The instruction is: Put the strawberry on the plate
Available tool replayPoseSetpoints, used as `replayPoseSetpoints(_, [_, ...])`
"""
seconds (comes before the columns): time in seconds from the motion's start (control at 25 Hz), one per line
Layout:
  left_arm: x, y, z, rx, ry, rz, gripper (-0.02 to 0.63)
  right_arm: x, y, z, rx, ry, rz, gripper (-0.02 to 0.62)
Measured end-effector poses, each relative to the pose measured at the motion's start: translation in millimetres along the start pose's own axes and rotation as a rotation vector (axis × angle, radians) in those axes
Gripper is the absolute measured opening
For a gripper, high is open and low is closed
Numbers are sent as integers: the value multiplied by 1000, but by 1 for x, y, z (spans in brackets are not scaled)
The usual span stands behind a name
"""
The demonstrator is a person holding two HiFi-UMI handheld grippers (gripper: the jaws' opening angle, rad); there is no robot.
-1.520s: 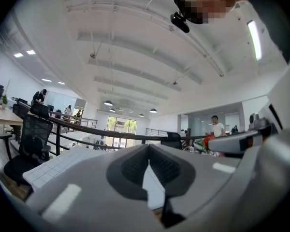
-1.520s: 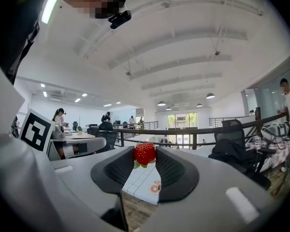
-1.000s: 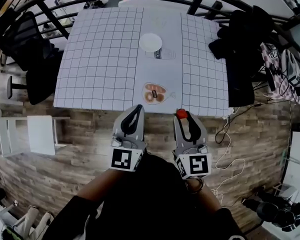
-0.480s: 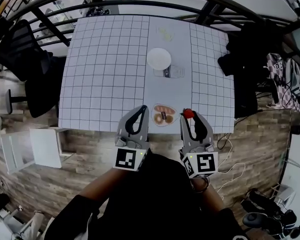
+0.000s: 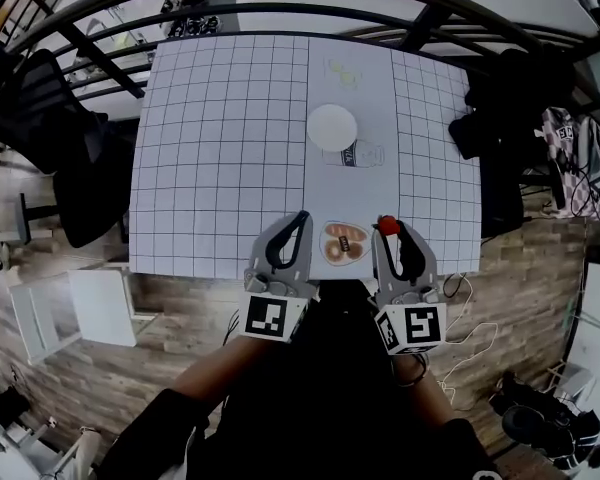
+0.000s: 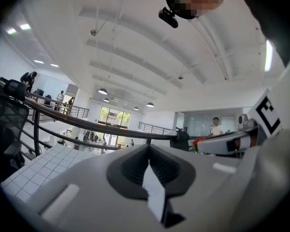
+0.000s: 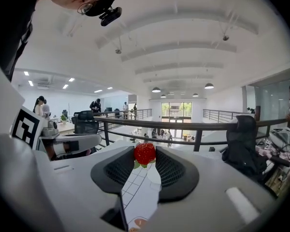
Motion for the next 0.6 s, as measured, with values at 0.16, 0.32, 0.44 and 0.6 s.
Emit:
replayPoseSetpoints(0.16, [8, 0, 0, 11, 10, 13, 9, -18, -9, 10, -29, -11, -46, 137])
replayPoseSetpoints(0.32, [11, -3, -4, 17, 21, 21, 9, -26, -26, 9, -24, -7, -41, 137])
replayPoseSetpoints(0.44, [8, -8, -3, 13, 12, 19, 9, -26, -39, 9, -17, -5, -12, 137])
replayPoseSetpoints(0.6, [6, -23, 3, 4, -3, 28, 9, -31, -60, 10, -7, 5, 18, 137])
Point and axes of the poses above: the fingertips, and each gripper's own axes: y backward along the fingers, x to its left, z out of its top, the point moved 6 cm from there along y, backward along the fingers, and after that the axes turned 6 degrees about x, right-handed, at the moved point
